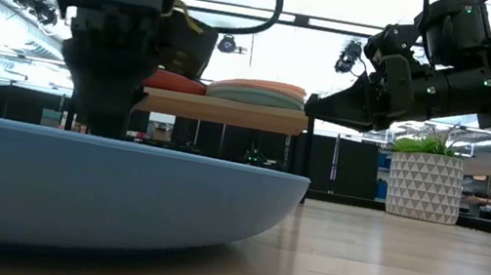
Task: Place and stack plates onto a shelf
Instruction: Stack the blue plate on top of the dark blue plate on the shelf, then stack the pink plate on top of the blue plate on the shelf, then return to Home Position
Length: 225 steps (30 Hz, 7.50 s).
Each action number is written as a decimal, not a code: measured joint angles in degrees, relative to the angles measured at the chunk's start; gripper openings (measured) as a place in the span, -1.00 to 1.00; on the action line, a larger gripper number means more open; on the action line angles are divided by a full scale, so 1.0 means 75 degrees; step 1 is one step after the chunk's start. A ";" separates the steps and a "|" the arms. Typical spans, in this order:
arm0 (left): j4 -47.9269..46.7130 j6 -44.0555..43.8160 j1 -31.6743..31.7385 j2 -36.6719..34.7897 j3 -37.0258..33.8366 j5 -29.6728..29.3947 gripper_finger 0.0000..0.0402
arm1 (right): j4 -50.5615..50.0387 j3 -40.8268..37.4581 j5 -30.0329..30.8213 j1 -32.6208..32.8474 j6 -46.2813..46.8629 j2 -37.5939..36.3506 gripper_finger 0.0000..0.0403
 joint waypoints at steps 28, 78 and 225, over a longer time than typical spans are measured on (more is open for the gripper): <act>-0.2688 0.1771 0.0593 -0.1242 0.1775 -0.0876 -0.93 | -0.0048 0.0000 -0.0004 0.0000 0.0000 0.0000 -0.49; -0.4161 0.5988 0.9880 -0.2652 0.3293 -0.0800 -0.56 | -0.0003 0.0000 -0.0013 0.0000 -0.0032 0.0000 -0.49; -0.2358 0.5969 1.0718 -0.3952 0.2122 0.2730 -0.05 | 0.0111 0.0003 -0.0013 0.0085 -0.0052 0.0000 -0.49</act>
